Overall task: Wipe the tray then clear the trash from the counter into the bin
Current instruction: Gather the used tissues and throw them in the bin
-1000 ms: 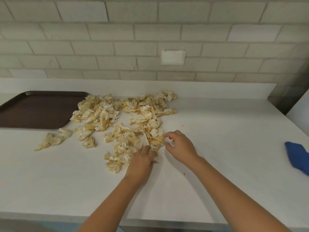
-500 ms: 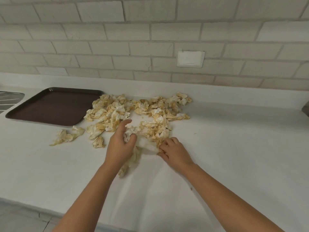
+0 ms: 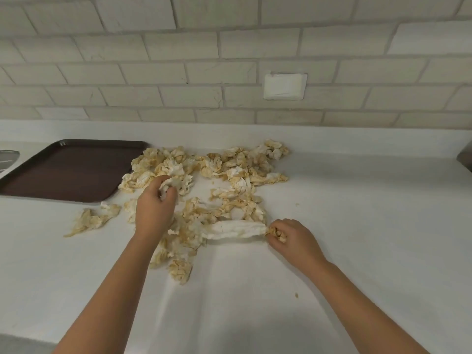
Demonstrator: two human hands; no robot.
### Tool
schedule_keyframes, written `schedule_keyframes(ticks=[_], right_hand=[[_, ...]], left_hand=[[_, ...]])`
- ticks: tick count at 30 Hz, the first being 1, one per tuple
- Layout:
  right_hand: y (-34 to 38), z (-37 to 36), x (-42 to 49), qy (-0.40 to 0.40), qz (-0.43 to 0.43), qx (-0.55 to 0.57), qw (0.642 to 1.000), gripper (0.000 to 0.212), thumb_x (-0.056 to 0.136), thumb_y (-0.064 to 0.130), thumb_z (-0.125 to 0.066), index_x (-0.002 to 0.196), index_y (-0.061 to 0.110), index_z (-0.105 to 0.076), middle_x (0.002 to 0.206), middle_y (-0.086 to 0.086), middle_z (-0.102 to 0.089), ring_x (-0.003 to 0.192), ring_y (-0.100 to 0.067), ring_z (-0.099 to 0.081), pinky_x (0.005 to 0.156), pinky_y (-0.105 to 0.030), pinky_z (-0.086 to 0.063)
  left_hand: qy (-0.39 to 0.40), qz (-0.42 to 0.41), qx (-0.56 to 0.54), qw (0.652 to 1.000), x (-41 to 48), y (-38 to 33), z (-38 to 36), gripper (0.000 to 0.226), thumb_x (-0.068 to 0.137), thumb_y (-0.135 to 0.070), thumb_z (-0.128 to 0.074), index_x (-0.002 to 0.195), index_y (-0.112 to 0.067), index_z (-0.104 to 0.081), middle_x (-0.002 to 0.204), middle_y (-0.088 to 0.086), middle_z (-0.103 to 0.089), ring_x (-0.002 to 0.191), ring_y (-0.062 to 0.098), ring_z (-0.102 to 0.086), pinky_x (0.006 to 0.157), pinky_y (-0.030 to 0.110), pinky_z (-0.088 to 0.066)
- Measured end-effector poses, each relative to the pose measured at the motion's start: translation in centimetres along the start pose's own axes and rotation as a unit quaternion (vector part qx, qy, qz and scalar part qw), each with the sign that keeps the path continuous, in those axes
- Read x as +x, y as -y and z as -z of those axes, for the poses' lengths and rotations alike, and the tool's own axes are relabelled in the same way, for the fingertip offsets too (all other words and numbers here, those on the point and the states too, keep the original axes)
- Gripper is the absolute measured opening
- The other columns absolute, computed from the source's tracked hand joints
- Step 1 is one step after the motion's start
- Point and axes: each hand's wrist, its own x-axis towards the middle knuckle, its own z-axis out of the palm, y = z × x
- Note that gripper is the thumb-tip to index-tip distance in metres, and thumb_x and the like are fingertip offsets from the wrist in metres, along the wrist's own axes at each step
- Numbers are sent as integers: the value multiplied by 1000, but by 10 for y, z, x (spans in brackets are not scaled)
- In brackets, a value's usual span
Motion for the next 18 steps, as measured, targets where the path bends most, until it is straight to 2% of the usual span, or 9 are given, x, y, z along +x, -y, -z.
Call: schedule_keyframes(ticks=[3,5,7,8,10,12,15,17,18], right_hand=[[4,21,-8,-27,-56,31,998,23,80,47,-67,81,25,-63,74,9,-57,75,-9,-51,62,-22,-38],[14,40,-8,-49,-81,57,994,34,71,58,-65,74,25,-61,72,9,-58,73,-7,-52,61,-22,-39],[27,56,-2,-61,-94,56,992,46,62,69,-59,72,24,-61,72,8,-59,74,-7,-53,62,-25,-40],[34,61,3,-67,-98,47,992,51,61,73,-56,70,23,-61,71,7,-59,73,-8,-53,61,-27,-41],[48,64,17,-82,-110,10,991,53,63,74,-57,64,22,-59,66,5,-56,69,-9,-52,59,-31,-41],[58,57,37,-94,-120,-43,987,49,70,70,-61,61,22,-57,64,6,-53,68,-11,-51,55,-30,-38],[61,27,65,-62,-110,-101,987,34,78,55,-63,68,24,-54,74,6,-49,82,-14,-50,59,-28,-33],[55,0,76,-20,-99,-103,990,27,80,46,-63,77,21,-57,85,4,-47,95,-17,-48,68,-29,-37],[50,-13,77,-6,-87,-108,990,27,80,43,-64,84,18,-59,93,1,-48,102,-21,-48,76,-32,-40]], left_hand=[[79,-37,97,991,16,15,-13,35,93,-29,-47,127,-25,-54,113,7,-55,85,22,-58,76,36,-48],[176,-33,169,969,18,26,-29,43,93,-45,-47,132,-27,-49,127,9,-42,110,28,-51,94,42,-44],[273,-11,222,936,11,34,-44,62,85,-63,-47,137,-29,-42,136,9,-33,126,31,-38,102,47,-40],[294,-2,243,924,8,37,-51,69,81,-68,-49,137,-29,-41,138,8,-31,128,31,-37,101,48,-41],[269,-15,270,925,3,40,-58,68,79,-67,-55,132,-26,-47,136,7,-35,123,29,-43,94,46,-46],[218,-19,246,944,5,38,-57,53,84,-55,-58,125,-22,-54,130,7,-43,111,27,-51,84,39,-49],[202,42,120,971,13,31,-47,29,88,-40,-58,107,-19,-60,108,3,-50,76,20,-55,62,27,-41],[200,97,4,975,19,28,-41,15,87,-33,-58,86,-18,-55,80,5,-55,54,16,-46,52,24,-35],[199,123,-39,971,22,26,-38,17,87,-28,-58,80,-15,-51,69,5,-54,50,16,-43,51,24,-34]])
